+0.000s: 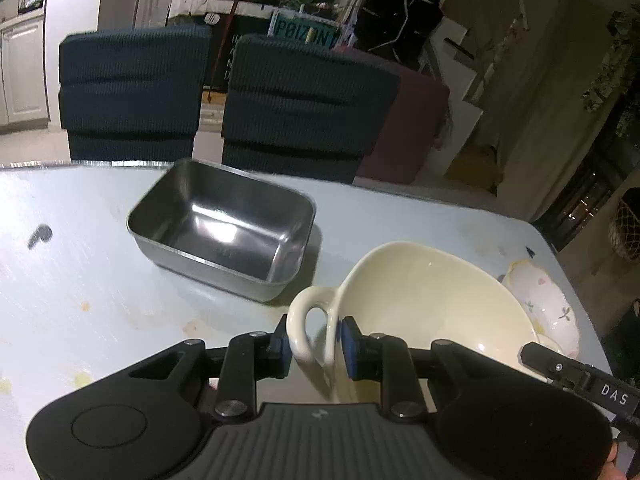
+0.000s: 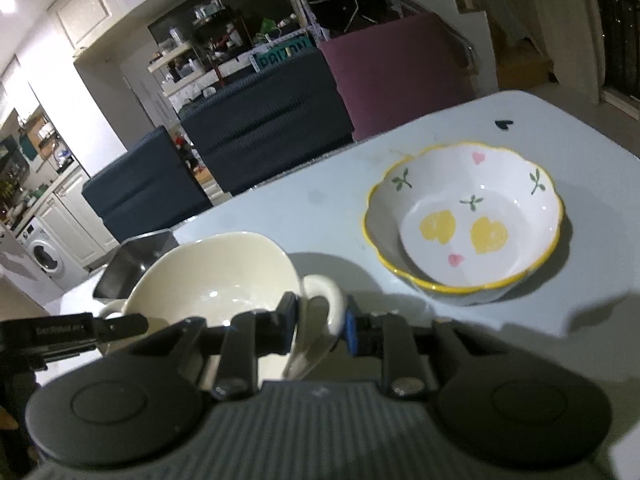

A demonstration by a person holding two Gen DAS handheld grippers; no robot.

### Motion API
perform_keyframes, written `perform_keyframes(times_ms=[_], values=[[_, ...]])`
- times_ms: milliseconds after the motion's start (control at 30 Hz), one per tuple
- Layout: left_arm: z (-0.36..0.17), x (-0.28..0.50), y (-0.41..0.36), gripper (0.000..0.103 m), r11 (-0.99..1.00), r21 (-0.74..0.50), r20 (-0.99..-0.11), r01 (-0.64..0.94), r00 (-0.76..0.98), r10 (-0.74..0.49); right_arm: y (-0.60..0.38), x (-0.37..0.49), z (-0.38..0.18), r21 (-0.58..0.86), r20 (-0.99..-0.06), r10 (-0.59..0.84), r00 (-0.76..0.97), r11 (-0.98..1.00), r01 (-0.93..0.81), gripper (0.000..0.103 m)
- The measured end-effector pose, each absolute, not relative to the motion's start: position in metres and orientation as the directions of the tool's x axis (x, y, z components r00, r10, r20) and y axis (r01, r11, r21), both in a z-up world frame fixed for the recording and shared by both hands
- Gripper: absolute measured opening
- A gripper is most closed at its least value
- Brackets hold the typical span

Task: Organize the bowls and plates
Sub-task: 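Lift the cream two-handled bowl off the table with both tools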

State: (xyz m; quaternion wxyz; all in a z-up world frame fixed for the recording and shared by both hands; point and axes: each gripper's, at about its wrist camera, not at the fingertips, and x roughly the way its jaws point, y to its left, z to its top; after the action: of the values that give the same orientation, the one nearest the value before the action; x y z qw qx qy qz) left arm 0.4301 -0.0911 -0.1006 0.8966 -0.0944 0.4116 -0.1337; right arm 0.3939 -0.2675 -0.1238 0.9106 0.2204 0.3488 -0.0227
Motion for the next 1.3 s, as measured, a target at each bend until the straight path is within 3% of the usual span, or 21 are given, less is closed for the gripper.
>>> perform_keyframes(times_ms=[800,1300], values=[[0.008,0.292,-0.03,0.023,0.954,-0.271,-0.641,0.131,0.715,-0.28,-0.245,0.308,-0.05,0.432,-0.526,0.223,0.82,0.901,0.032,0.028],[0.003,0.203,0.022,0.022,0.953,-0.284,-0.641,0.108,0.718,-0.273,-0.217,0.265,-0.041,0.381,-0.527,0.293,0.798,0.921,-0.086,0.028]])
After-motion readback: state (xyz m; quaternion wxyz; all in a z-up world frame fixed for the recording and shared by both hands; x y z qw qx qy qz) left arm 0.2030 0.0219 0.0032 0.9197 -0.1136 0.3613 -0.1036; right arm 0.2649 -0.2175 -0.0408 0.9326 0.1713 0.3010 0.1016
